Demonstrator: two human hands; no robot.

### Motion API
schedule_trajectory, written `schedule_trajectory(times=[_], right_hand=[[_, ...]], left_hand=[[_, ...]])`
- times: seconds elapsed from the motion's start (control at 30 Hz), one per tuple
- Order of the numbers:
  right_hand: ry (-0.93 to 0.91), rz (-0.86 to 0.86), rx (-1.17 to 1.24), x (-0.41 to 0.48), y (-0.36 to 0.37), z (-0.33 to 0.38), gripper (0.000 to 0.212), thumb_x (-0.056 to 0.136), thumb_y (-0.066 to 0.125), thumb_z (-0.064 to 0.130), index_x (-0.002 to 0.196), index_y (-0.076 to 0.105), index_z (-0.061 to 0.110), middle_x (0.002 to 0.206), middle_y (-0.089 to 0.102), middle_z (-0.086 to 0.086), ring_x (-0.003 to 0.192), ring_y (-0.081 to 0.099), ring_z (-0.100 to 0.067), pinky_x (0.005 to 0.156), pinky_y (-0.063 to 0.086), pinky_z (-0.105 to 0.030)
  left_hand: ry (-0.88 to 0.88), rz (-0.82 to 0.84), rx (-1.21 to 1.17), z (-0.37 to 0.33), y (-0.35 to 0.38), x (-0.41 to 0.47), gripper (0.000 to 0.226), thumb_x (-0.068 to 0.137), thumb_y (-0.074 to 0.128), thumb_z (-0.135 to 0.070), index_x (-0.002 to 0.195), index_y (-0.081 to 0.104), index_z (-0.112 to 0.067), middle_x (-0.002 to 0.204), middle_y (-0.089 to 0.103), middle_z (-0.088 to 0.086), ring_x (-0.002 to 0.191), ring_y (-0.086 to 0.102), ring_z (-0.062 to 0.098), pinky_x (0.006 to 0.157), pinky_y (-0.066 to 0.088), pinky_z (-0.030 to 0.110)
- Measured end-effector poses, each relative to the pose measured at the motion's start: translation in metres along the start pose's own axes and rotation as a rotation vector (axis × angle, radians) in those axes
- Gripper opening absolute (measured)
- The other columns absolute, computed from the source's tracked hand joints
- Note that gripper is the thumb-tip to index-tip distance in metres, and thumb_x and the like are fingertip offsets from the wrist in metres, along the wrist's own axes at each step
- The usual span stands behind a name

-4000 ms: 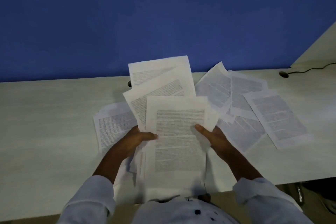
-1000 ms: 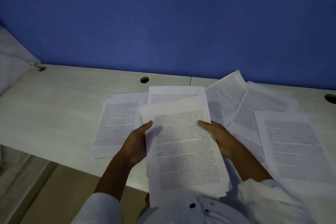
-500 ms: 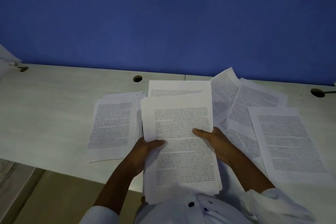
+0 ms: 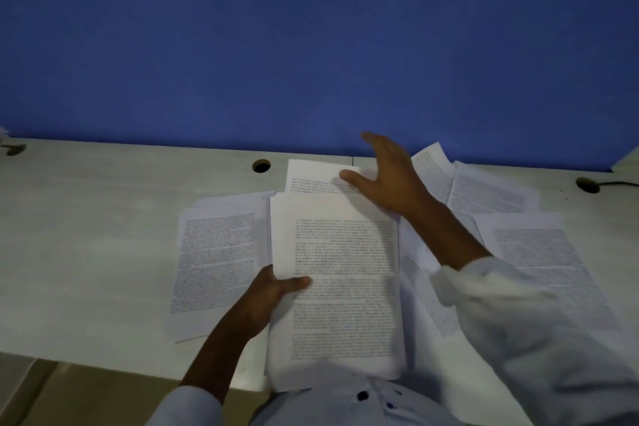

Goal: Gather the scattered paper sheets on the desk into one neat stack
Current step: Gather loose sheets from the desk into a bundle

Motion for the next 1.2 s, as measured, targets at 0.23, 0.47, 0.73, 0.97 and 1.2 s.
schedule_trajectory(times=[0.23,0.47,0.73,0.97,1.2], right_hand=[[0.148,0.692,-0.182,-0.001,0.097,-0.001,0.083,0.083,0.056,0.066,0.149,0.030,0.022,0.157,0.031,0.000,0.142,0.033,-0.025,0.107,0.033,-0.036],[0.286,0.779,-0.134,-0.037,0.138,-0.025,0.085,0.082,0.062,0.063,0.148,0.031,0.020,0.154,0.035,-0.001,0.139,0.036,-0.024,0.108,0.032,-0.035],[0.160,0.743,-0.324,-0.035,0.135,-0.011,0.082,0.075,0.059,0.074,0.137,0.046,0.022,0.144,0.050,0.000,0.127,0.049,-0.023,0.101,0.039,-0.034],[0.131,0.342,-0.231,-0.040,0.119,-0.020,0.096,0.077,0.065,0.066,0.151,0.024,0.020,0.160,0.022,-0.005,0.147,0.020,-0.027,0.119,0.020,-0.043],[0.547,0.224,0.750,-0.089,0.120,-0.035,0.078,0.074,0.069,0.058,0.139,0.047,0.021,0.134,0.060,-0.001,0.123,0.058,-0.022,0.103,0.048,-0.042]], left_hand=[[-0.087,-0.012,-0.005,0.028,-0.024,0.010,0.041,0.086,0.068,-0.009,0.126,0.062,-0.014,0.119,0.071,0.004,0.111,0.066,0.023,0.103,0.047,0.044],[-0.180,0.023,-0.008,0.056,-0.034,0.006,0.038,0.088,0.067,-0.015,0.126,0.062,-0.017,0.118,0.071,-0.003,0.110,0.066,0.014,0.097,0.050,0.027],[-0.159,0.046,0.066,0.060,-0.037,0.005,0.039,0.088,0.068,-0.022,0.126,0.060,-0.022,0.121,0.069,-0.002,0.113,0.064,0.016,0.102,0.047,0.033],[-0.003,-0.282,0.200,0.032,-0.061,-0.003,0.032,0.088,0.068,-0.010,0.120,0.065,-0.012,0.106,0.069,-0.001,0.092,0.066,0.007,0.082,0.051,0.020],[0.092,-0.256,-0.239,-0.006,-0.078,-0.014,0.034,0.085,0.065,0.002,0.117,0.067,-0.006,0.116,0.071,0.012,0.108,0.067,0.029,0.097,0.050,0.042]])
Point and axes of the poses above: each hand's wrist, its own x-axis towards the middle knuckle, its own y-axis out of the palm, z = x × y, the point moved 8 cm from there along x, towards the middle knuckle
